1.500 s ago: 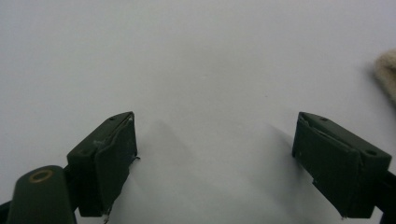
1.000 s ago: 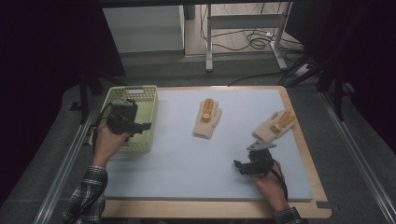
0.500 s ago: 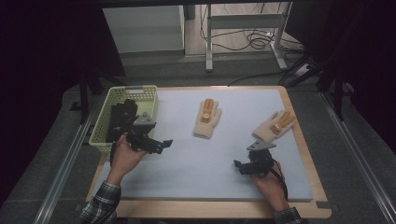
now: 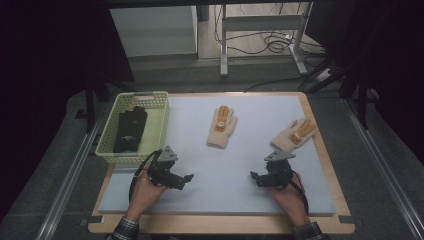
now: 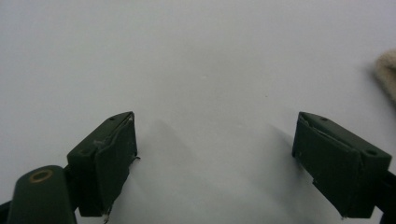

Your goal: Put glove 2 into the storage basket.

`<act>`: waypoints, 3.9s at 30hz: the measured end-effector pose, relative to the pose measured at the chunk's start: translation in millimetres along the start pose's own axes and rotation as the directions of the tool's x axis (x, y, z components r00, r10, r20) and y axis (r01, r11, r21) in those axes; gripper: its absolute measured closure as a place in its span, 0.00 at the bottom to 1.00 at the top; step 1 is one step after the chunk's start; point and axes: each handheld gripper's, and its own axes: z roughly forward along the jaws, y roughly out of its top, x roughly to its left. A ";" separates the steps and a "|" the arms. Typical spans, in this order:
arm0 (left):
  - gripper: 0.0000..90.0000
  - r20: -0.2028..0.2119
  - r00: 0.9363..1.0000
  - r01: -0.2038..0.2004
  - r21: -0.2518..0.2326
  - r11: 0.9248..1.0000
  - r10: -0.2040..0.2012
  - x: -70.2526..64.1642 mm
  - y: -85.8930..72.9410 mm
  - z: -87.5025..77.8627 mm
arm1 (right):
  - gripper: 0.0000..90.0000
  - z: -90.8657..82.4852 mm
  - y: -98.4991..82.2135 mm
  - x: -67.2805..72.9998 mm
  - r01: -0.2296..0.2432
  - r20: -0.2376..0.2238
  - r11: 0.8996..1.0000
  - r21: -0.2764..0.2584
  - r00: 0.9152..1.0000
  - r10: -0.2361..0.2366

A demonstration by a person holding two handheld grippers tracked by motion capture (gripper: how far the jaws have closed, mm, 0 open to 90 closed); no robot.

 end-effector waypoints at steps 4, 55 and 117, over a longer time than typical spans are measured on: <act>0.01 -0.042 0.999 0.020 0.033 0.999 -0.018 -1.2 -12.9 8.5 | 0.15 0.0 0.1 0.0 0.000 0.000 1.000 0.001 1.000 0.000; 0.00 -0.067 0.996 0.063 0.048 0.997 -0.060 0.8 -29.9 20.0 | 0.47 -33.7 19.6 -131.3 -0.186 0.265 0.981 -0.058 0.944 0.195; 0.01 -0.069 0.996 0.062 0.047 0.997 -0.059 0.9 -30.0 19.9 | 0.71 -3.4 9.1 -22.6 -0.017 -0.014 1.000 0.009 1.000 0.017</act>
